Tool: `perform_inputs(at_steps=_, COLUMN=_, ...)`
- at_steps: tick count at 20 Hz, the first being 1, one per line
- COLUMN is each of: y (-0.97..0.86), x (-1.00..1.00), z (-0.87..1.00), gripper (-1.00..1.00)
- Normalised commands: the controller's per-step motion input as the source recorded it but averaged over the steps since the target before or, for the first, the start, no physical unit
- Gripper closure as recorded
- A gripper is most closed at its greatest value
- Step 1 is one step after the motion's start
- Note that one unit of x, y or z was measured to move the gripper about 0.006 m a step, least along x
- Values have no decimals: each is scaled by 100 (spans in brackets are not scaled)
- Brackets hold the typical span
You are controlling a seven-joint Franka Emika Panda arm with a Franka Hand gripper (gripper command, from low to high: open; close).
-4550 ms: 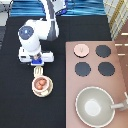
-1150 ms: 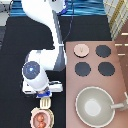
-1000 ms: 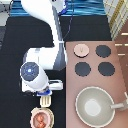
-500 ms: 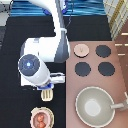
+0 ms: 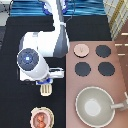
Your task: Take the lid off the pot, put the pot on the plate, and use the tool to push the pot to the front of the table.
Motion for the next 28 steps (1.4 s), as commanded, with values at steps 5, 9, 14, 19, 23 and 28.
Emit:
perform_inputs(at_steps=5, y=13, x=-100, z=-81, gripper=100)
perform_inputs(at_steps=9, y=4, x=-100, z=-75, gripper=100)
perform_inputs(at_steps=14, y=0, x=-96, z=14, gripper=-100)
perform_inputs(at_steps=19, y=3, x=-99, z=81, gripper=-100)
perform_inputs(at_steps=23, y=7, x=-87, z=99, gripper=-100)
perform_inputs(at_steps=28, y=7, x=-65, z=99, gripper=-100)
